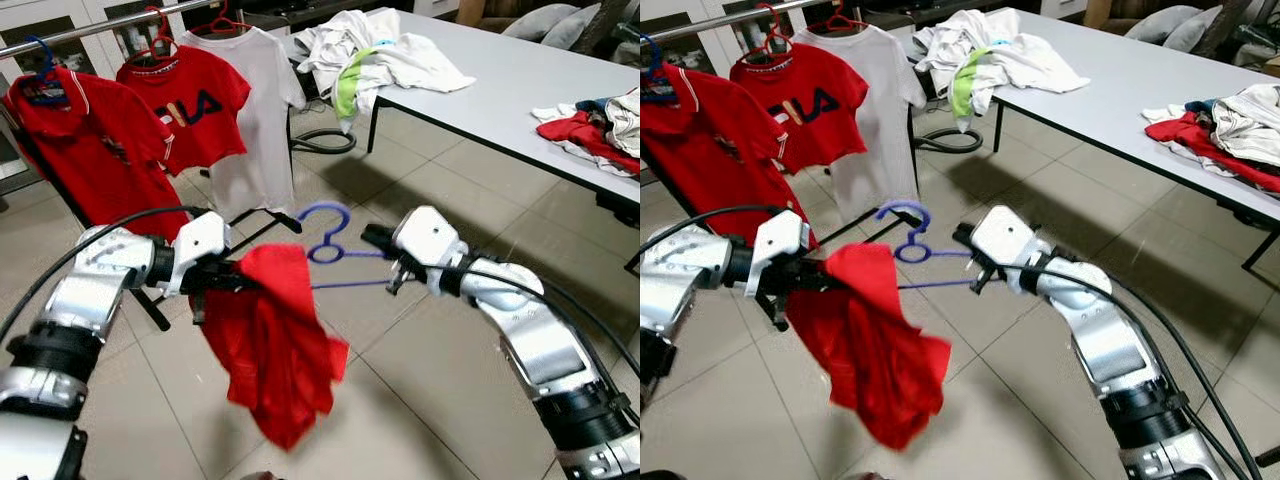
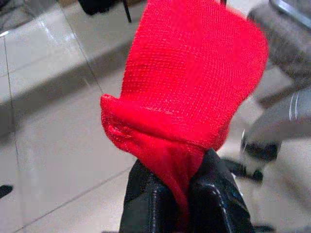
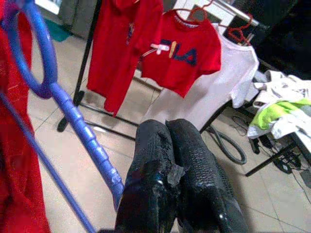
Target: Hang hanger
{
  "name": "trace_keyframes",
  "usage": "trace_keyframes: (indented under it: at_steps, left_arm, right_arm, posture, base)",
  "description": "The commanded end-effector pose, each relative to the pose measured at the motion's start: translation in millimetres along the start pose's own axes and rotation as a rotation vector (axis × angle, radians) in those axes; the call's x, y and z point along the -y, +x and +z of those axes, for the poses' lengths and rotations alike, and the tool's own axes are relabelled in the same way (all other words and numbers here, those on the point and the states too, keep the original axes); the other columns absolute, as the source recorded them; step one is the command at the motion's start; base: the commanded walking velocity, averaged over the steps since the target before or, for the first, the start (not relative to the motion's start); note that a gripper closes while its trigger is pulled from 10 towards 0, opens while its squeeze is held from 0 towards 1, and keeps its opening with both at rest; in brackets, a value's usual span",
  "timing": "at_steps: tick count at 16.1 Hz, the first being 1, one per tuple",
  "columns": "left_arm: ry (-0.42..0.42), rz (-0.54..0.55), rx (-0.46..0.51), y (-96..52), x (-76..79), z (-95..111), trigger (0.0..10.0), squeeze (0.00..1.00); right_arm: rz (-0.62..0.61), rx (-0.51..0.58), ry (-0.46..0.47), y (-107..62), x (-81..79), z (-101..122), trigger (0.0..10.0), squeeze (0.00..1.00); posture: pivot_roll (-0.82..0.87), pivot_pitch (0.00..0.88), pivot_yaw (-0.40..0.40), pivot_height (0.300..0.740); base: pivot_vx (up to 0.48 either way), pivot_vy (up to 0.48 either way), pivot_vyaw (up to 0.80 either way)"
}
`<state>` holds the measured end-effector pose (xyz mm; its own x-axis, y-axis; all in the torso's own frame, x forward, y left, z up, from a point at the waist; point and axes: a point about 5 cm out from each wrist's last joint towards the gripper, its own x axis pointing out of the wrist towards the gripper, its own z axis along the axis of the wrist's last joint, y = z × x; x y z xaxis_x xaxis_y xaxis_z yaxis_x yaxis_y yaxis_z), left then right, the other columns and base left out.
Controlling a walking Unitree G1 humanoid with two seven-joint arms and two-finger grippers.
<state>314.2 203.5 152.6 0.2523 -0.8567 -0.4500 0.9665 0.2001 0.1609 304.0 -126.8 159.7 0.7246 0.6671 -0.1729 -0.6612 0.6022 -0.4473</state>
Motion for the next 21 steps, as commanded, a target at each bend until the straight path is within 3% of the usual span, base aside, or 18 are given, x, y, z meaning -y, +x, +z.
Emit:
trace_keyframes:
  at_steps: [1, 7, 9, 11, 12, 13, 14, 15, 16, 18, 20, 21]
  left_arm:
    - [0.036, 0.031, 0.082, -1.8, -4.1, 16, 0.0, 0.00]
    - [0.015, 0.004, 0.144, 4.4, -1.3, 21, 0.0, 0.00]
    - [0.025, -0.017, 0.095, 4.4, -0.3, 18, 0.0, 0.00]
    - [0.030, 0.035, 0.005, -8.9, -9.0, 8, 0.0, 0.00]
    - [0.019, 0.069, -0.036, -17.7, -14.7, 3, 0.0, 0.00]
    - [0.004, 0.096, -0.047, -22.2, -18.6, 1, 0.0, 0.00]
    - [-0.001, 0.107, -0.050, -24.1, -20.1, 0, 0.0, 0.00]
    - [-0.005, 0.118, -0.050, -26.1, -21.8, 0, 0.0, 0.00]
    - [-0.003, 0.124, -0.026, -26.9, -23.4, 2, 0.0, 0.00]
    - [-0.014, 0.105, 0.088, -24.8, -25.4, 17, 0.0, 0.00]
    - [0.012, 0.054, 0.184, -21.0, -25.3, 34, 0.0, 0.00]
    - [0.019, 0.045, 0.202, -20.3, -25.2, 39, 0.0, 0.00]
  right_arm:
    - [0.027, 0.037, 0.012, 5.7, -5.1, 6, 10.0, 0.00]
    - [0.052, 0.143, 0.067, 11.2, -11.3, 25, 10.0, 0.00]
    - [0.071, 0.148, 0.037, 9.1, -14.3, 26, 10.0, 0.00]
    - [0.079, 0.185, 0.033, -13.6, 4.5, 28, 10.0, 0.00]
    - [0.170, 0.227, 0.062, -36.0, 9.7, 32, 10.0, 0.00]
    - [0.223, 0.272, 0.147, -53.0, 14.5, 37, 10.0, 0.50]
    - [0.226, 0.306, 0.188, -60.5, 18.4, 41, 10.0, 0.85]
    - [0.224, 0.356, 0.241, -69.7, 23.2, 47, 10.0, 1.00]
    - [0.250, 0.386, 0.284, -77.7, 22.9, 52, 10.0, 1.00]
    - [0.376, 0.322, 0.334, -83.4, 2.1, 44, 10.0, 1.00]
    - [0.482, 0.072, 0.352, -77.9, -36.2, 7, 10.0, 1.00]
    - [0.477, 0.042, 0.356, -75.4, -42.3, -1, 10.0, 1.00]
  posture:
    - [-0.03, 0.000, 0.067, 0.740]
    - [-0.04, 0.000, 0.077, 0.740]
    - [-0.04, 0.000, 0.079, 0.740]
    - [-0.04, 0.000, 0.079, 0.740]
    - [-0.03, 0.000, 0.079, 0.740]
    - [-0.04, 0.000, 0.080, 0.740]
    - [-0.04, 0.000, 0.082, 0.740]
    - [-0.04, 0.000, 0.084, 0.740]
    - [-0.05, 0.000, 0.086, 0.740]
    - [-0.05, 0.000, 0.087, 0.740]
    - [-0.05, 0.000, 0.078, 0.740]
    - [-0.05, 0.000, 0.074, 0.740]
  base:
    - [0.000, 0.000, 0.00]
    - [0.000, 0.000, 0.00]
    - [0.000, 0.000, 0.00]
    - [0.000, 0.000, 0.00]
    - [0.000, 0.000, 0.00]
    - [0.000, 0.000, 0.00]
    - [0.000, 0.000, 0.00]
    - [0.000, 0.000, 0.00]
    - [0.000, 0.000, 0.00]
    - [0.000, 0.000, 0.00]
    - [0.000, 0.000, 0.00]
    - [0.000, 0.000, 0.00]
